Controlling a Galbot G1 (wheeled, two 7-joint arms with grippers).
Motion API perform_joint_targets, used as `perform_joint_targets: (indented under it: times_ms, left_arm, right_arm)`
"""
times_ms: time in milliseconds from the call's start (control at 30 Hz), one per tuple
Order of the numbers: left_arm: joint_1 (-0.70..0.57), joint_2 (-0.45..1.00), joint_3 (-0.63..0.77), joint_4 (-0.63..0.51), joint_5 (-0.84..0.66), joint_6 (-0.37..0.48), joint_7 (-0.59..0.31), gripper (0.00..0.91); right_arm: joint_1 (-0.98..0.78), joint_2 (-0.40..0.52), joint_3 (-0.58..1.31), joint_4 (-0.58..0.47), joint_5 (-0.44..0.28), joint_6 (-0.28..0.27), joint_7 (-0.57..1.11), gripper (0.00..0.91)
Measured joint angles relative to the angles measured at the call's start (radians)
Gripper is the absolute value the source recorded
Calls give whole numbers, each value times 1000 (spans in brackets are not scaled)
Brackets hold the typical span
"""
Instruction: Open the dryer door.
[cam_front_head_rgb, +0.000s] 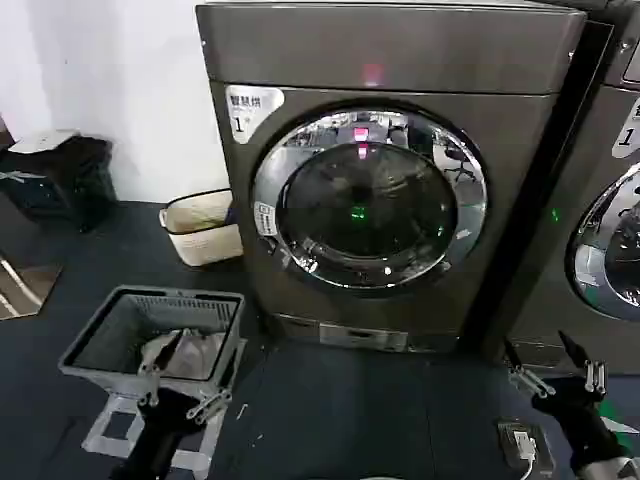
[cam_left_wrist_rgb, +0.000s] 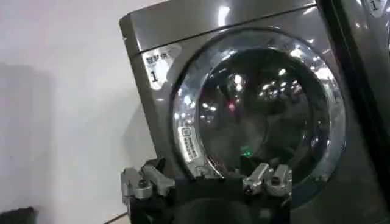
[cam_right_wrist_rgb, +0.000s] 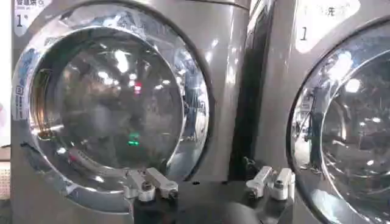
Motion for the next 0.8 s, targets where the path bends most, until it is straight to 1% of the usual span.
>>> perform_joint_targets:
  times_ms: [133,233,400,467,533,600,700,800]
  left_arm:
    - [1,-9,2,-3,3,0,1,907]
    - [11,-10,2,-12,0,0,2,907]
    - [12,-9,2,-23,-5,-1,6,907]
    - [11,-7,2,-26,-7,-2,7,907]
    - [11,-4,1,-27,-7,-2,8,907]
    - [12,1,1,-27,-7,-2,8,907]
    - [13,5,-2,-36,-7,-2,9,907]
    - [10,2,-2,-41,-7,-1,9,907]
  right_arm:
    - [14,-19,-9,-1,-17,-4,-20,907]
    - [30,-42,-24,1,22,-28,-17,907]
    - [70,-97,-56,-22,57,-6,-36,907]
    - [93,-132,-76,-40,68,5,-55,907]
    - [120,-168,-99,-63,98,22,-70,907]
    - [154,-203,-128,-87,107,31,-88,907]
    - [213,-244,-174,-118,131,31,-99,907]
    - [288,-289,-235,-162,175,35,-112,907]
